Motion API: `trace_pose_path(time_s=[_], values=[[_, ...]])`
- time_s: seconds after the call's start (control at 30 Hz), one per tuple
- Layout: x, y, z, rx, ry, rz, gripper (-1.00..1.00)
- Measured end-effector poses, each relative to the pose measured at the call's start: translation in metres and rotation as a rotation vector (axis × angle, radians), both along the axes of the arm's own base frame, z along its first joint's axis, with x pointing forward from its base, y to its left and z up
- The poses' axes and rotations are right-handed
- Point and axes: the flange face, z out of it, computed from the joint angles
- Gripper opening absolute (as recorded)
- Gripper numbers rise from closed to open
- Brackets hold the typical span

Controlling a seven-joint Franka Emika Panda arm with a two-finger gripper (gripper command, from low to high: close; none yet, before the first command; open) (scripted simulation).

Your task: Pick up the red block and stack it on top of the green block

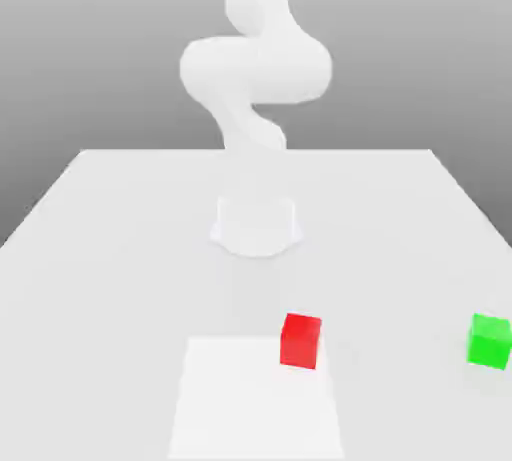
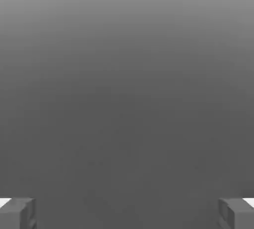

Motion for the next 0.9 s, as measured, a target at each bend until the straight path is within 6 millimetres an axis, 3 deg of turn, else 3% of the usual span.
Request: trace_pose_path(time_s=[0.13,0.3,0.43,0.6,0.8,0.83,0.9], values=[[0.036,0.015,-0.099,0.038,0.151,-0.028,0.00],[0.046,0.033,-0.224,0.068,0.338,-0.074,0.00],[0.025,0.045,-0.325,0.076,0.497,-0.122,0.00],[-0.027,0.054,-0.448,0.066,0.694,-0.192,0.00],[-0.037,0.055,-0.511,0.066,0.720,-0.200,0.00],[-0.037,0.055,-0.516,0.066,0.720,-0.200,-1.00],[-0.037,0.055,-0.516,0.066,0.720,-0.200,-1.00]])
